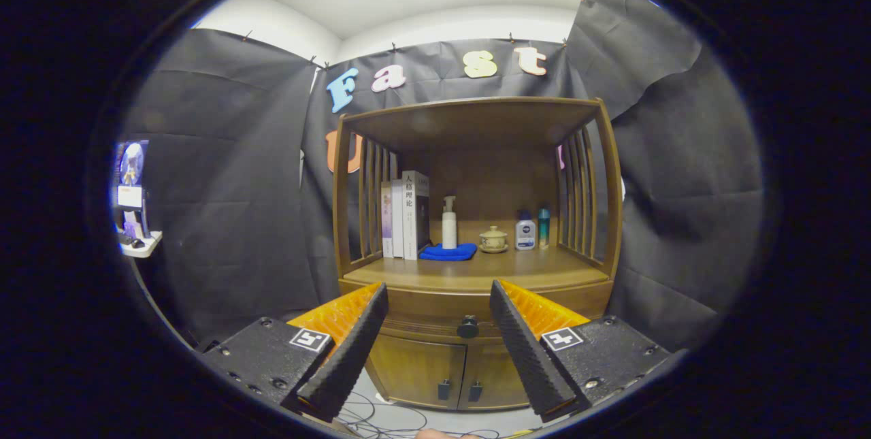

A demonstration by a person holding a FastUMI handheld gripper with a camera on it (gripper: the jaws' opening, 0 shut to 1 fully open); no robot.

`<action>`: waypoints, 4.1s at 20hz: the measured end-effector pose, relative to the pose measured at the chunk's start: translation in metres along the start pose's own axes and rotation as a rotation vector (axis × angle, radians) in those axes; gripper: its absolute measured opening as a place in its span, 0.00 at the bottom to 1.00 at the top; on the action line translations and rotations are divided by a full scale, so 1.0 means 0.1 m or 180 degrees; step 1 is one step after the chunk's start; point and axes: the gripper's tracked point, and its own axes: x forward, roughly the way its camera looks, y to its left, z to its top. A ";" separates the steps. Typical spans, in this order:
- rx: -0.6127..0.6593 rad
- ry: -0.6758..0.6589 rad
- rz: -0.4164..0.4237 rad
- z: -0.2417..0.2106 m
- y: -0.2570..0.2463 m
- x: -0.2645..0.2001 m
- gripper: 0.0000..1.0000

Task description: Pull open the drawer, take out the items inside it, and place them on the countertop above the cabinet.

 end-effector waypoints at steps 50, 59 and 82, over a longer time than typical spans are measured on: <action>0.0186 0.1009 -0.0392 -1.72 -0.61 1.92 0.36; 0.0161 0.1021 -0.0323 -1.73 -0.65 1.94 0.35; 0.0214 0.1014 0.0487 -0.22 -0.37 2.20 0.94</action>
